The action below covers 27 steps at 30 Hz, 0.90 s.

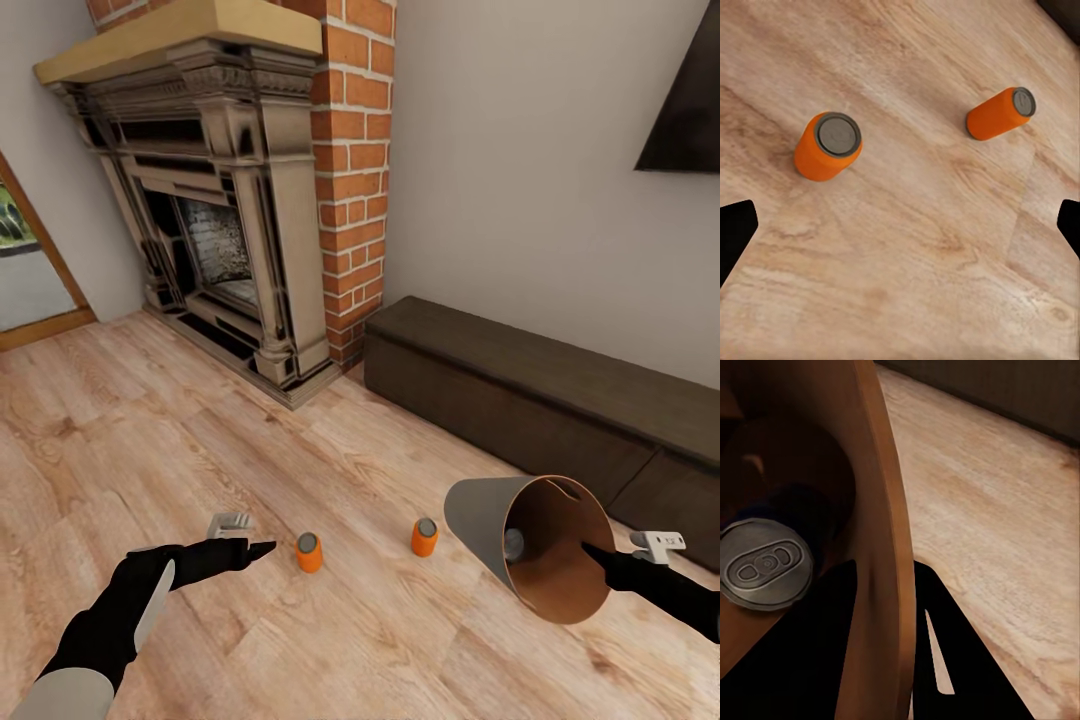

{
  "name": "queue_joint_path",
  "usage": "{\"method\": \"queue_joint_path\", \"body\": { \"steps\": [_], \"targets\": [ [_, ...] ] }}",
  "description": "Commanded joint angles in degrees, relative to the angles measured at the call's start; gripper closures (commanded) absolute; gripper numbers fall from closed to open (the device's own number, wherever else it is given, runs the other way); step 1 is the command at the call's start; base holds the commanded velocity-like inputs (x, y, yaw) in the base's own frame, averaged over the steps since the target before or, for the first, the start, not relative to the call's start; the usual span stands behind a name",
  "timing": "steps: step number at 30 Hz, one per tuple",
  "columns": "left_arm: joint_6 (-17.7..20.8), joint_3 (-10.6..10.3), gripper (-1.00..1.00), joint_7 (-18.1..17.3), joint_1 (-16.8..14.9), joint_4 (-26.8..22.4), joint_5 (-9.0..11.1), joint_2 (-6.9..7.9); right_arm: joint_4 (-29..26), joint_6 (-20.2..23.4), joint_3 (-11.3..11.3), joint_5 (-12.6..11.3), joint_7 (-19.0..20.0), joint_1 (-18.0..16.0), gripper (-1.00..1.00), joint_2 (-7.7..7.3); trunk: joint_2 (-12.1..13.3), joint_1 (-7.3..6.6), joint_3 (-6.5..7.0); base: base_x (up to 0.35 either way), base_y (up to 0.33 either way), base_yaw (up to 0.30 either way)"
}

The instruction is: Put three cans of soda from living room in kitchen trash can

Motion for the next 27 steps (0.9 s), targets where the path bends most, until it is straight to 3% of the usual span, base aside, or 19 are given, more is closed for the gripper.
{"method": "queue_joint_path", "body": {
  "steps": [1, 12, 27],
  "targets": [
    [0.00, 0.01, -1.00, -0.01, 0.00, 0.00, -0.01, 0.00, -0.05, 0.27, -0.01, -0.71, 0.23, -0.02, 1.00, 0.01, 0.41, -0.23, 0.10, 0.000, 0.000, 0.000],
    [-0.49, 0.13, -1.00, -0.31, 0.04, -0.11, 0.57, 0.02, -0.04, 0.35, -0.05, -0.98, 0.23, -0.02, 1.00, 0.15, 0.41, -0.23, -0.42, 0.000, 0.039, -0.076],
    [-0.06, 0.02, -1.00, -0.39, -0.05, 0.61, 0.09, 0.00, -0.05, 0.36, -0.19, -1.04, 0.23, -0.02, 1.00, 0.09, 0.41, -0.23, -0.45, 0.000, 0.299, -0.239]
  ]
}}
